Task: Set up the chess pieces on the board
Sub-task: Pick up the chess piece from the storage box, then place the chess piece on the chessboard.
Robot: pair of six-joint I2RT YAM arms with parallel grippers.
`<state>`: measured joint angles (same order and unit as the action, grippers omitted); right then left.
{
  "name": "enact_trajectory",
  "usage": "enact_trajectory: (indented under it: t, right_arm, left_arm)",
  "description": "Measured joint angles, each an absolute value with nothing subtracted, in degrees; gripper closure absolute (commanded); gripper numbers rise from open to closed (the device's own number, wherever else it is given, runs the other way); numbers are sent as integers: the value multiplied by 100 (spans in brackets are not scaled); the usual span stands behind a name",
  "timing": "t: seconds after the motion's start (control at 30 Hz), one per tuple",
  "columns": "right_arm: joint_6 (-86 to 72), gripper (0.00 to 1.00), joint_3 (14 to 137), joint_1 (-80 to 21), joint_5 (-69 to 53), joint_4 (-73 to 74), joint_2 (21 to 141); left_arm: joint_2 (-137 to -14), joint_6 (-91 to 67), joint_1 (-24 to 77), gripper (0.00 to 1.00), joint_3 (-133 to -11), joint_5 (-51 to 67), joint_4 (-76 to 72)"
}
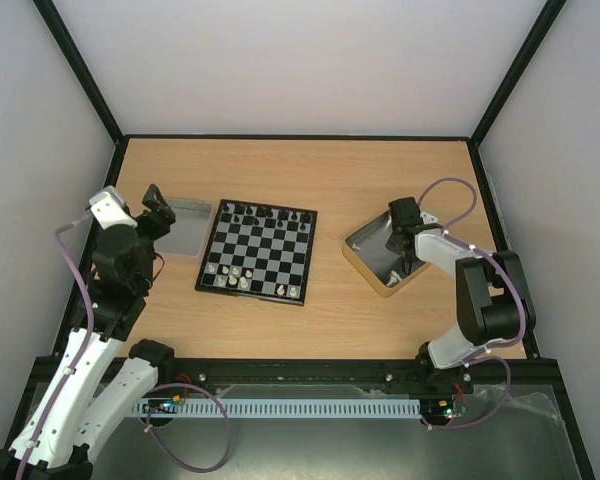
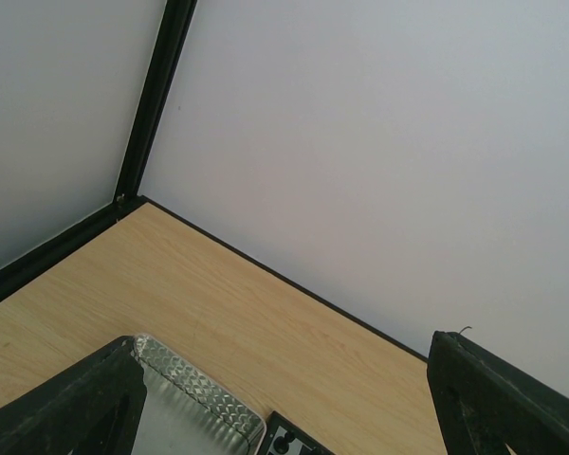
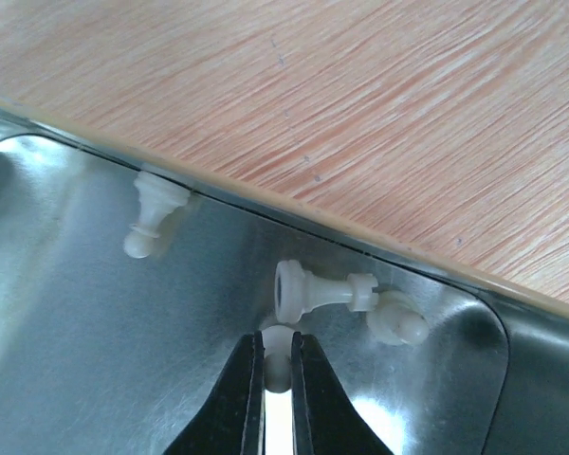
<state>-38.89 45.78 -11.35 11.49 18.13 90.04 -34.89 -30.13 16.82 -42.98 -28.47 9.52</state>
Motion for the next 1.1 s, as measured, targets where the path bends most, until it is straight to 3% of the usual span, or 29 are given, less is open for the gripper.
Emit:
enact_trajectory:
  t: [0.33,0.57,1.1]
  right_arm:
    - [-3605,98,4770,-1229,285,1885,7900]
    - [-3649,98,5221,-2078,-189,1892,7566]
    - [-3752,98,6228,-4840,-294,2123,9502]
  left_arm:
    - [-3492,-3013,1680,17,-4300,-2847,952]
    - [-3498,-3015,1669,17,-4298,-2845,952]
    - [-3503,-3015,1667,17,-4298,-2808,952]
